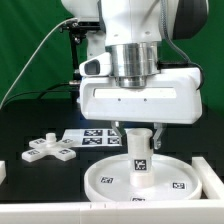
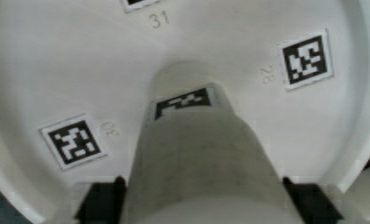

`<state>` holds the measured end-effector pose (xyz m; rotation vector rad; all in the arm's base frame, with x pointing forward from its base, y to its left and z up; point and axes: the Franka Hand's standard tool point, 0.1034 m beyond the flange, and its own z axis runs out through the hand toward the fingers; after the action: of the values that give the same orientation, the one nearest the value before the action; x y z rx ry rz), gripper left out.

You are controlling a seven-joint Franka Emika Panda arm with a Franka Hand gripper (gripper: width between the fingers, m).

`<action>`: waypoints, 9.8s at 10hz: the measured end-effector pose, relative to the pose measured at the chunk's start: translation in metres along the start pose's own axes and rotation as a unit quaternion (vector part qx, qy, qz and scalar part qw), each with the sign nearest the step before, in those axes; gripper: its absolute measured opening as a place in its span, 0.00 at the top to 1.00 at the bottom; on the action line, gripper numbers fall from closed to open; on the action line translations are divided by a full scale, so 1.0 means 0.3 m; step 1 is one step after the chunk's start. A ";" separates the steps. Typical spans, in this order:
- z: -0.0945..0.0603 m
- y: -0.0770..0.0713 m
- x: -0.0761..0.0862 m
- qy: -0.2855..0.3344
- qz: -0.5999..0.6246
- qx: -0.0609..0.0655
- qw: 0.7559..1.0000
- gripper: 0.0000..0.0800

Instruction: Assemble round table

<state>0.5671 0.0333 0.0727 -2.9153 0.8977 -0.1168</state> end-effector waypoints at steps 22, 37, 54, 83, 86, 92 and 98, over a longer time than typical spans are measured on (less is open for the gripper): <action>-0.021 -0.022 -0.030 -0.051 -0.129 -0.007 0.990 0.19; 0.000 -0.031 -0.019 -0.018 -0.414 -0.025 0.910 0.50; 0.001 0.011 -0.019 -0.025 0.450 0.030 0.892 0.49; 0.012 -0.002 -0.027 -0.021 0.152 0.029 0.988 0.48; 0.013 -0.003 -0.028 -0.024 0.257 0.026 0.966 0.48; 0.013 -0.003 -0.028 -0.025 0.303 0.025 0.952 0.48; -0.005 0.001 -0.022 -0.031 0.276 0.026 0.960 0.19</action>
Offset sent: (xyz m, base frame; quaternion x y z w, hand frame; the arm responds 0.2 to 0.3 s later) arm -0.0035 0.0015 0.0031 -0.0020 0.0357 0.4213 0.9062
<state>0.5614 0.0366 0.0739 -2.4882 1.6171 -0.0058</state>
